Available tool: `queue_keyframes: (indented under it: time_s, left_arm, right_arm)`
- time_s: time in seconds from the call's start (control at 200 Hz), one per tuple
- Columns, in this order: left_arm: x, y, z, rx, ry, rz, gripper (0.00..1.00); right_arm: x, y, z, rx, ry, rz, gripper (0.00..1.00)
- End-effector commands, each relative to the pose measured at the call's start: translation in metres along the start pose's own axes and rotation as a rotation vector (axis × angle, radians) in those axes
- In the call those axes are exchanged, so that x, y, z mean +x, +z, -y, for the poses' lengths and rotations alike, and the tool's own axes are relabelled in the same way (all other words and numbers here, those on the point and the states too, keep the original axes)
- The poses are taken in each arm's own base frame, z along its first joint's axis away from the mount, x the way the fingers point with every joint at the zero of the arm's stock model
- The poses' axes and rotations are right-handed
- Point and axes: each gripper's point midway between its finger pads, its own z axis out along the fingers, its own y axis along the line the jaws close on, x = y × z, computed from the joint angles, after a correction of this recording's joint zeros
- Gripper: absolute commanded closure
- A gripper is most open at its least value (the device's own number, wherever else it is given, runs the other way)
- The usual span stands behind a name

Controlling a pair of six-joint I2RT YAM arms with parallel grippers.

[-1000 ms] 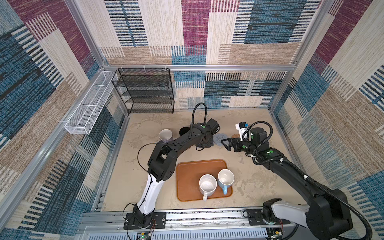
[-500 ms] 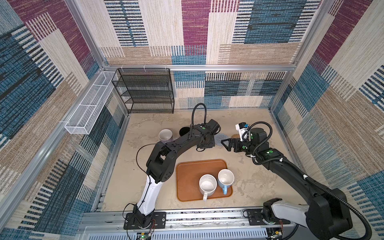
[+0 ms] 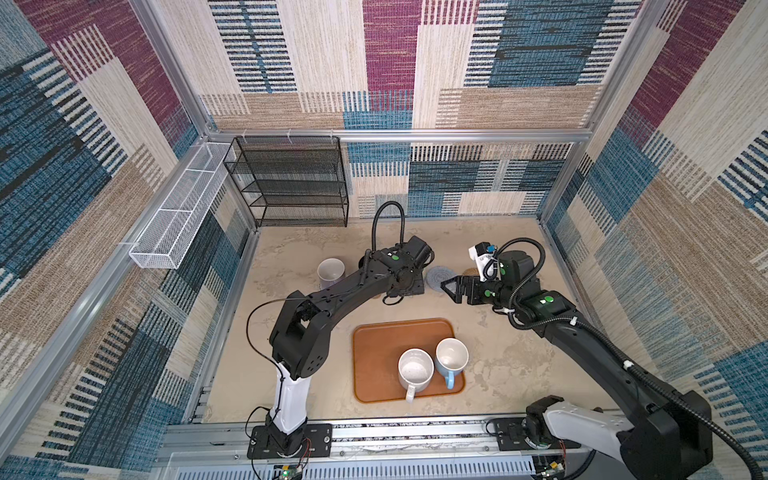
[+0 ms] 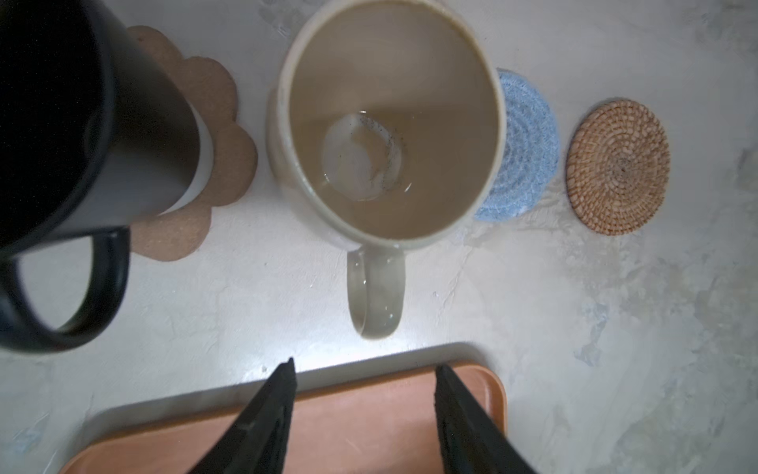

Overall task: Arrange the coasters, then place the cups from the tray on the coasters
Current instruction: 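Open the left gripper and raise it off the beige mug, then draw the left gripper back while the right gripper moves over the speckled mug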

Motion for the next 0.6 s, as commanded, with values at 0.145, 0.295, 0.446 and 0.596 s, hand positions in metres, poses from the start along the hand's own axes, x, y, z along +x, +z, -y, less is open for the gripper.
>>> queue_keyframes:
  time_s: [0.145, 0.295, 0.446, 0.596]
  left_arm:
    - [0.008, -0.059, -0.006, 0.116, 0.044, 0.051, 0.08]
    - [0.025, -0.091, -0.019, 0.194, 0.052, 0.055, 0.05]
    - [0.05, -0.116, -0.037, 0.237, 0.093, 0.035, 0.07]
    - [0.084, -0.13, -0.047, 0.322, 0.118, -0.035, 0.11]
  right_arm:
    - [0.034, -0.023, -0.024, 0.113, 0.028, -0.097, 0.11]
    - [0.061, -0.025, -0.052, 0.063, 0.028, -0.155, 0.17]
    - [0.086, -0.027, -0.073, 0.047, 0.022, -0.21, 0.22]
    - [0.107, -0.03, -0.091, 0.037, 0.02, -0.261, 0.33]
